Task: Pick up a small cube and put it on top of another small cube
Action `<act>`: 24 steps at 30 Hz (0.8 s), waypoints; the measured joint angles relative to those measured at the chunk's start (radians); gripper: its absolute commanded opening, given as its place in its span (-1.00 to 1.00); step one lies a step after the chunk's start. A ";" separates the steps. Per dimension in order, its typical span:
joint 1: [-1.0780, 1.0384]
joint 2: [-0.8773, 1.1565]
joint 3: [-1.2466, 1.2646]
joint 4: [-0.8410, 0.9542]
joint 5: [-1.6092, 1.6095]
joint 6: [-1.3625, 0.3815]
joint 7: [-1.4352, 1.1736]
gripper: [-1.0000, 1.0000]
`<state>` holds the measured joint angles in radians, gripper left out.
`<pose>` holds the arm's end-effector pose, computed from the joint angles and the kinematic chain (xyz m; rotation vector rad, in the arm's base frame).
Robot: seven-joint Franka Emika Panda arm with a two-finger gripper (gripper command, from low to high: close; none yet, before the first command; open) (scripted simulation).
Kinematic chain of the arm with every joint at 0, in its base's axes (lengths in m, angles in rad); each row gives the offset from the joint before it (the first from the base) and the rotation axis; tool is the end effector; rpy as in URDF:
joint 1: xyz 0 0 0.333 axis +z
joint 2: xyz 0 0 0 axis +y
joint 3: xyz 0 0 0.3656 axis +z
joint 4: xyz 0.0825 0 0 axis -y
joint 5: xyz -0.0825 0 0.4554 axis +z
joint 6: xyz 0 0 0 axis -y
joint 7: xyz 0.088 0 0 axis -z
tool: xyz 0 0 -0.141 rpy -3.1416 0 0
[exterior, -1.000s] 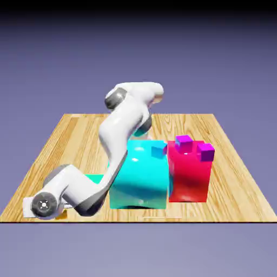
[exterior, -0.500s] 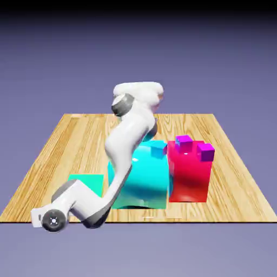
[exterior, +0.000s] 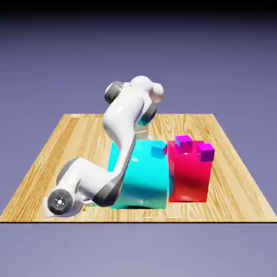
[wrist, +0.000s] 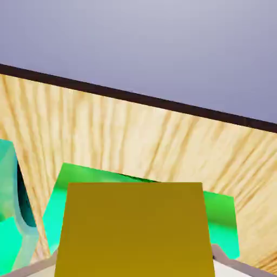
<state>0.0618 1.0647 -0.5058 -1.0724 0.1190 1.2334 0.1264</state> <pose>0.7178 -0.2067 0.1603 2.5477 -0.6971 -1.1754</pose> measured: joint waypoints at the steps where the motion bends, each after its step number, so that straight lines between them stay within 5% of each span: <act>1: 0.003 -0.035 0.036 -0.029 -0.021 -0.005 0.015 -1.00; 24: 0.084 -0.799 0.818 -0.710 -0.500 -0.117 0.340 -1.00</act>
<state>0.1454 0.2661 0.3127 -1.7825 -0.3813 1.1168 0.4668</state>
